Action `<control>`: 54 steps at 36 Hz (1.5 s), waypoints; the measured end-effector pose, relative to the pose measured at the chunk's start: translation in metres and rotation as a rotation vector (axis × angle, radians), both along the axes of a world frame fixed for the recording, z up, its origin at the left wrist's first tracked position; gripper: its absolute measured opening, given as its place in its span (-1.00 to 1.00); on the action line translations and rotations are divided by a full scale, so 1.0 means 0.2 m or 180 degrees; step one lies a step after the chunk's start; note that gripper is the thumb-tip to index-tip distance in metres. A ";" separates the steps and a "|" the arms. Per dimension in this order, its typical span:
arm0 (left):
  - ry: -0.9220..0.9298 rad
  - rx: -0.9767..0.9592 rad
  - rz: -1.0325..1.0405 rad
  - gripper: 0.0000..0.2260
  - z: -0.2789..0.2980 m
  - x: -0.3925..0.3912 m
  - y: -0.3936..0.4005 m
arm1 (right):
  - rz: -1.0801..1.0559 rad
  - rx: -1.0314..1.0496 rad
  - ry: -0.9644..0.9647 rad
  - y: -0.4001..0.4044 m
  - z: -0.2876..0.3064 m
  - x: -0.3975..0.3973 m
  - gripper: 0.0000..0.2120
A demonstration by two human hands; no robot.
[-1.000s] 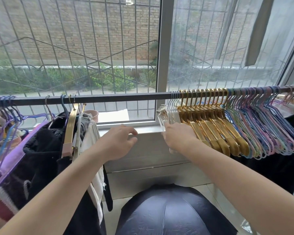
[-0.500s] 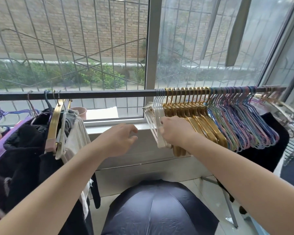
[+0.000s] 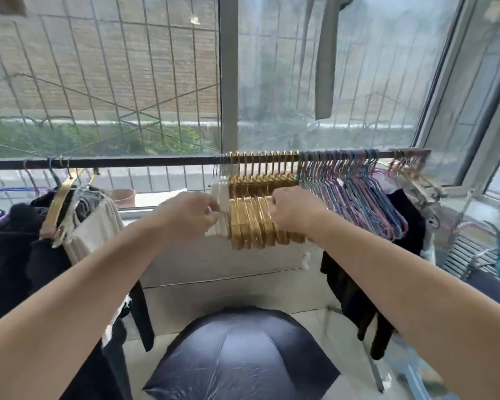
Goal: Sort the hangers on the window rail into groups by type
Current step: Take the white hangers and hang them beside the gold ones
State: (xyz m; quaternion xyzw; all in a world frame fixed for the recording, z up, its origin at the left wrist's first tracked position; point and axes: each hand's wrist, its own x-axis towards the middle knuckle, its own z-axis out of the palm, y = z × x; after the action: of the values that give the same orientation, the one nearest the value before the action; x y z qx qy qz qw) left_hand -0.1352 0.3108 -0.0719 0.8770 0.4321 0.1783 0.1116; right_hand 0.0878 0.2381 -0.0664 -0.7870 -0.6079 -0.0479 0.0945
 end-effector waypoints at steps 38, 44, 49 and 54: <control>-0.1547 -0.2268 0.1499 -0.43 -0.27 0.67 0.86 | 0.0532 -0.0230 0.0142 0.67 -0.09 0.56 -0.87; -0.1738 -0.2290 0.1516 -0.67 -0.31 0.72 0.90 | 0.0706 -0.0240 0.0219 0.77 -0.07 0.53 -0.82; -0.1903 -0.2354 0.1513 -0.75 -0.24 0.57 0.92 | 0.0980 -0.0288 0.0311 0.85 -0.04 0.44 -0.82; -0.2414 -0.2465 0.1537 -0.69 -0.24 0.36 0.95 | 0.1076 -0.0363 0.0281 0.91 -0.07 0.33 -0.81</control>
State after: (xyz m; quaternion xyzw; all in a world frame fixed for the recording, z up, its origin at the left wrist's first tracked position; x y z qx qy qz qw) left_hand -0.0636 0.5009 -0.1202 0.5244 0.5829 0.3289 0.5264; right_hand 0.1530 0.4206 -0.0803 -0.6790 -0.7285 0.0378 0.0829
